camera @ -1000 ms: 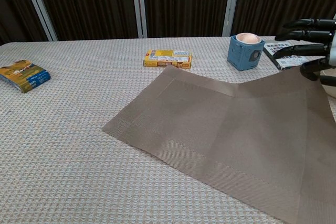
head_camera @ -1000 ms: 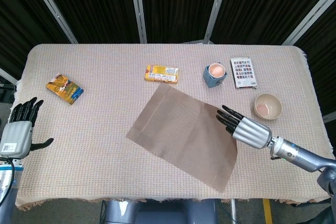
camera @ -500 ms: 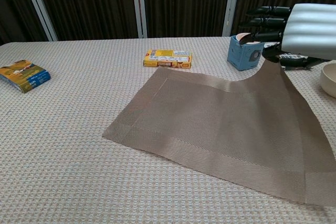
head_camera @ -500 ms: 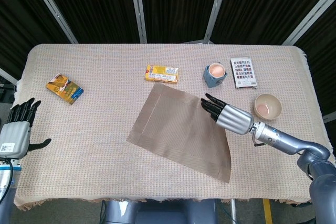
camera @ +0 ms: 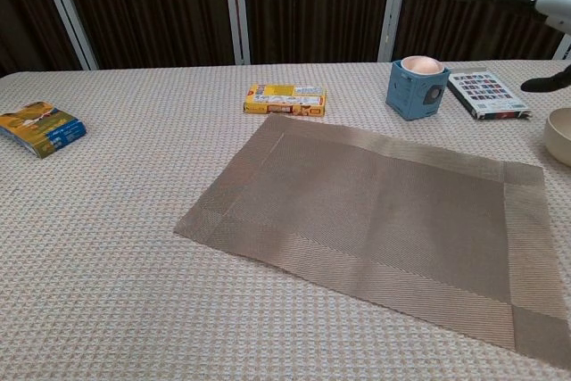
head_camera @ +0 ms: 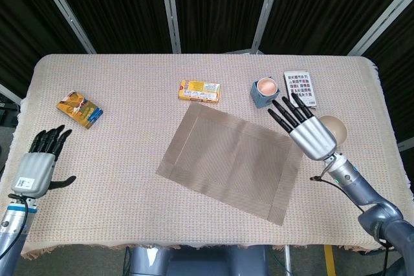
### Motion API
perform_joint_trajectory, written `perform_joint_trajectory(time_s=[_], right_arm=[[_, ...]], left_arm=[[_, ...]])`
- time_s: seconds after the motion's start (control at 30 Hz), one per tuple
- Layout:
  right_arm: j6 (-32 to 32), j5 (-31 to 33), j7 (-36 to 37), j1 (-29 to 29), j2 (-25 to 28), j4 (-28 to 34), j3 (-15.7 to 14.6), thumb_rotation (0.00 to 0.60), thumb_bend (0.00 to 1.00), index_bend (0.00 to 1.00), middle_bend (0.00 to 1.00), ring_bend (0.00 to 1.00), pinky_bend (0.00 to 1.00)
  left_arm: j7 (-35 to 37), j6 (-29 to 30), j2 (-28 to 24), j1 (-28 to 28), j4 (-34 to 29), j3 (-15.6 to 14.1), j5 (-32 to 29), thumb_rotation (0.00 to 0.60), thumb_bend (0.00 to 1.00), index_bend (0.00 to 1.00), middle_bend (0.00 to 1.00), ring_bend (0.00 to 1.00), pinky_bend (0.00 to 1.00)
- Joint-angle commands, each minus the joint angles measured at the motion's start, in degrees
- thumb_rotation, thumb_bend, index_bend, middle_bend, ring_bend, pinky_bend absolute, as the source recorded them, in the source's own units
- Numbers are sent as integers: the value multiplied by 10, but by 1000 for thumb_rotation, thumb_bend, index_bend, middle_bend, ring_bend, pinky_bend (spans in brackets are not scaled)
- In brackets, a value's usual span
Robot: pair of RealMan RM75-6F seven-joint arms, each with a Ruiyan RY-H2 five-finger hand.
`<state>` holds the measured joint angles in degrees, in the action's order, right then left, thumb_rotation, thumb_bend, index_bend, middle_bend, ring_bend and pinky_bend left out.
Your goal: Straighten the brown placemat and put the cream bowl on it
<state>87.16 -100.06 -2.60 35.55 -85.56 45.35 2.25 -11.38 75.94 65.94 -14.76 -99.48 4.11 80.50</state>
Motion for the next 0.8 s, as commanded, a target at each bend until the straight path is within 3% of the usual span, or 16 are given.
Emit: perform_joint_trajectory(time_s=[0.03, 0.17, 0.3, 0.5, 0.8], right_arm=[[-8, 93, -19, -85, 99, 220, 21, 600, 0, 0, 0, 0, 0], [-14, 150, -37, -133, 164, 377, 17, 600, 0, 0, 0, 0, 0], [5, 171, -60, -179, 195, 479, -4, 600, 0, 0, 0, 0, 0], [26, 187, -74, -223, 198, 542, -22, 600, 0, 0, 0, 0, 0], [31, 193, -86, -246, 178, 539, -23, 600, 0, 0, 0, 0, 0]], left_arm=[[21, -30, 25, -24, 36, -18, 46, 600, 10, 46, 0, 0, 0], [79, -68, 59, -64, 96, -32, 110, 600, 93, 183, 0, 0, 0], [132, -79, 104, -99, 168, -41, 166, 600, 180, 259, 0, 0, 0], [147, -108, 176, -141, 245, -35, 184, 600, 266, 288, 0, 0, 0], [149, -135, 272, -181, 364, -31, 186, 600, 273, 292, 0, 0, 0]])
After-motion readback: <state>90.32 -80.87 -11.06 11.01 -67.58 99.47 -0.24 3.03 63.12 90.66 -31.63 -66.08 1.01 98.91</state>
